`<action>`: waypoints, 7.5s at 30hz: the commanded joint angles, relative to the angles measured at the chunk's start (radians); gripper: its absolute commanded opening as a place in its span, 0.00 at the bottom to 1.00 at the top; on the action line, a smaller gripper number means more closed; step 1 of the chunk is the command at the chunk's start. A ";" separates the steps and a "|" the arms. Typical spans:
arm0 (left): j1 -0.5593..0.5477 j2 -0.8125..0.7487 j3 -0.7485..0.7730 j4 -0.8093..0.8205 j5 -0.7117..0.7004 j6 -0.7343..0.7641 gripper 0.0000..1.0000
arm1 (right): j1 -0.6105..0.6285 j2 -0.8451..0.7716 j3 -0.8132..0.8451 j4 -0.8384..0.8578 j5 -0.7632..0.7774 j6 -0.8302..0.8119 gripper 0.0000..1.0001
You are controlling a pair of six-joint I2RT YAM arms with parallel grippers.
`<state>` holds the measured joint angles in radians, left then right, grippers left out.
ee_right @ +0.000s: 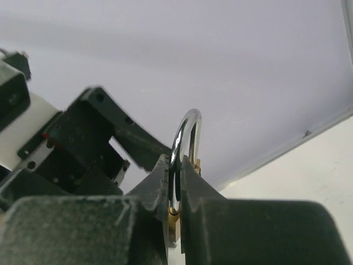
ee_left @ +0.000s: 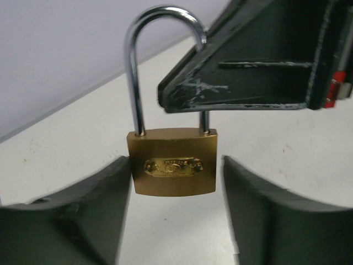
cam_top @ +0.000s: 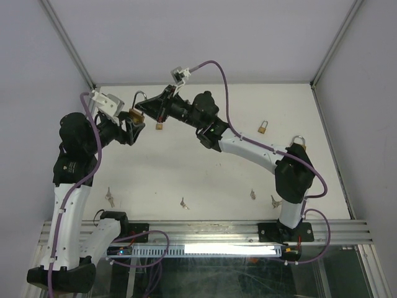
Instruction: Unlock with the key
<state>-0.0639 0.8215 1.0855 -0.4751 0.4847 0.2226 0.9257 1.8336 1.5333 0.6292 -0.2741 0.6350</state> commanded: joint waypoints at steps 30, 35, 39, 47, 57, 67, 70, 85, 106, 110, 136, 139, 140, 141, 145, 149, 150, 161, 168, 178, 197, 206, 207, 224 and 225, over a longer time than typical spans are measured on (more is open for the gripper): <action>-0.242 0.056 0.043 -0.225 0.508 0.287 0.63 | -0.028 -0.240 0.396 -1.326 -0.816 -1.171 0.00; -0.240 0.052 0.067 -0.257 0.450 0.357 0.67 | -0.027 -0.266 0.395 -1.391 -0.793 -1.230 0.00; -0.241 0.073 0.086 -0.291 0.637 0.376 0.76 | -0.025 -0.272 0.384 -1.341 -0.819 -1.199 0.00; -0.262 0.089 0.022 -0.099 0.654 0.164 0.51 | -0.016 -0.258 0.387 -1.260 -0.833 -1.157 0.00; -0.289 0.066 -0.033 -0.043 0.650 0.144 0.00 | -0.010 -0.241 0.399 -1.217 -0.821 -1.131 0.00; -0.252 -0.005 -0.143 0.324 0.372 -0.413 0.00 | -0.136 -0.417 -0.036 -0.575 -0.674 -0.685 1.00; -0.194 0.001 -0.158 0.324 0.267 -0.527 0.00 | -0.225 -0.440 -0.131 -0.421 -0.626 -0.544 1.00; -0.050 -0.098 -0.334 0.714 0.644 -0.775 0.00 | -0.113 -0.397 -0.296 -0.147 -0.693 -0.329 0.73; -0.099 -0.067 -0.300 0.698 0.692 -0.726 0.00 | -0.097 -0.337 -0.170 -0.436 -0.818 -0.466 0.49; -0.100 -0.059 -0.301 0.698 0.700 -0.720 0.00 | -0.097 -0.341 -0.164 -0.475 -0.815 -0.491 0.36; -0.107 -0.007 -0.305 0.512 0.599 -0.600 0.34 | -0.116 -0.374 -0.244 -0.305 -0.758 -0.404 0.00; -0.106 0.001 -0.316 0.513 0.631 -0.618 0.39 | -0.126 -0.374 -0.263 -0.298 -0.758 -0.404 0.00; -0.104 0.003 -0.317 0.515 0.650 -0.618 0.50 | -0.132 -0.374 -0.273 -0.289 -0.743 -0.273 0.00; -0.106 0.004 -0.318 0.515 0.667 -0.614 0.58 | -0.140 -0.376 -0.280 -0.268 -0.728 -0.183 0.00; -0.106 -0.003 -0.323 0.514 0.693 -0.578 0.83 | -0.170 -0.377 -0.302 -0.203 -0.719 -0.113 0.00; -0.106 -0.005 -0.324 0.505 0.678 -0.568 0.99 | -0.170 -0.374 -0.306 -0.200 -0.698 -0.099 0.00; -0.106 -0.002 -0.324 0.502 0.673 -0.572 0.99 | -0.170 -0.373 -0.309 -0.198 -0.694 -0.092 0.00; -0.092 0.170 0.029 -0.352 0.184 0.032 0.99 | -0.390 -0.478 -0.416 -0.383 -0.464 -0.137 0.00; 0.023 0.399 0.158 -0.803 -0.217 0.433 0.99 | -0.469 -0.487 -0.529 -0.377 -0.456 -0.170 0.00; 0.290 0.504 0.017 -0.734 -0.374 0.613 0.99 | -0.361 -0.359 -0.563 -0.361 -0.332 -0.055 0.00; 0.416 0.576 -0.168 -0.629 -0.466 0.623 0.99 | -0.217 0.209 -0.403 -0.139 -0.289 0.285 0.00; 0.393 0.581 -0.055 -0.650 -0.551 0.318 0.99 | -0.201 0.236 -0.399 -0.173 -0.287 0.331 0.00; 0.390 0.570 -0.041 -0.653 -0.559 0.287 0.99 | -0.197 0.234 -0.390 -0.190 -0.283 0.327 0.00; 0.156 0.547 0.109 -0.697 -0.646 0.097 0.99 | -0.113 0.286 -0.210 -0.558 -0.145 0.397 0.00; 0.156 0.540 0.084 -0.678 -0.673 0.110 0.99 | -0.108 0.286 -0.208 -0.569 -0.127 0.403 0.00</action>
<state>0.0868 1.3956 1.1805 -1.1797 -0.1493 0.3325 0.8116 2.1101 1.2869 0.1032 -0.4480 0.9649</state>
